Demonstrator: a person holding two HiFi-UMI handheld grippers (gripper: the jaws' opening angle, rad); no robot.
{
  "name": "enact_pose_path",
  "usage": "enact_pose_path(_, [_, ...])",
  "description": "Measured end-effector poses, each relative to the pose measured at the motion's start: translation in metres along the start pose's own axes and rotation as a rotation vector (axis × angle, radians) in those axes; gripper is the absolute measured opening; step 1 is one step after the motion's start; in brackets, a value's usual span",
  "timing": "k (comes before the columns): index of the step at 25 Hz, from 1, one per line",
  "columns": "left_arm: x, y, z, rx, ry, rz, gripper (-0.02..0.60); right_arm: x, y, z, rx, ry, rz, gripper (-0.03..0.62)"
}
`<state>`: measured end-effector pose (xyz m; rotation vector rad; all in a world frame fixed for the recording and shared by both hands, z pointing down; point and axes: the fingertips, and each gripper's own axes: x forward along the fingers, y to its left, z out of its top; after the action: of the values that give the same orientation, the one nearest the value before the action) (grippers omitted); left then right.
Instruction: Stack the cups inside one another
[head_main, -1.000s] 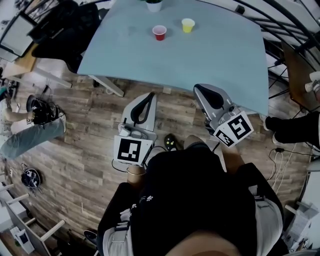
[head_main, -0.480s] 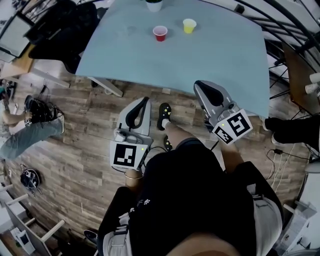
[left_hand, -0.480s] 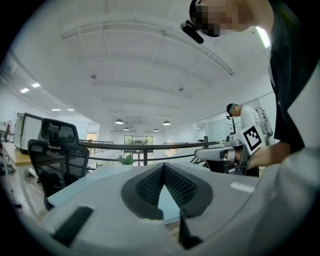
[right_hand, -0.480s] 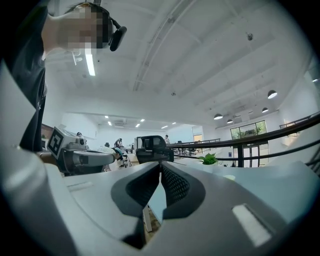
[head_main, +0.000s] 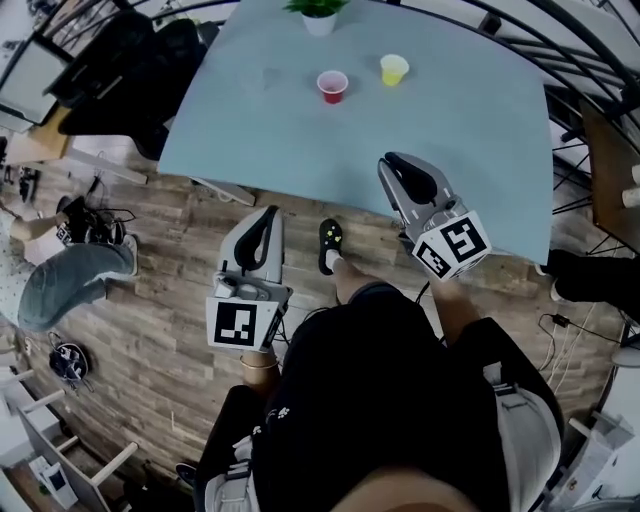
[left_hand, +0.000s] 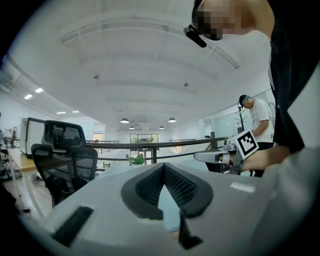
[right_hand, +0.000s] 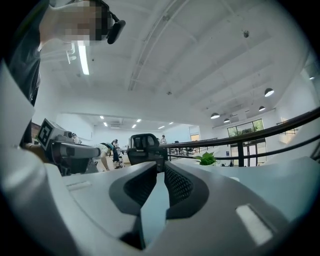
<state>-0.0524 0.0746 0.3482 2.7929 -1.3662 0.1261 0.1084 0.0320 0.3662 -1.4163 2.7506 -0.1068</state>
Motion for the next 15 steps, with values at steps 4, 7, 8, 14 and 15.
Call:
enact_pose_path(4, [0.027, 0.025, 0.001, 0.015, 0.009, 0.012, -0.009, 0.034, -0.023, -0.014, 0.011, 0.012, -0.004, 0.049])
enact_pose_path(7, [0.045, 0.043, 0.004, 0.03, 0.015, 0.009, -0.009, 0.06, -0.04, -0.019, 0.02, 0.018, -0.018, 0.067])
enact_pose_path(8, [0.05, 0.048, 0.005, 0.031, 0.017, 0.009, -0.009, 0.068, -0.044, -0.02, 0.022, 0.019, -0.024, 0.072])
enact_pose_path(14, [0.086, 0.088, 0.006, 0.029, 0.03, 0.013, -0.009, 0.117, -0.076, -0.033, 0.025, 0.052, -0.065, 0.125])
enact_pose_path(15, [0.093, 0.095, 0.005, 0.03, 0.034, 0.015, -0.009, 0.126, -0.083, -0.036, 0.025, 0.059, -0.071, 0.137])
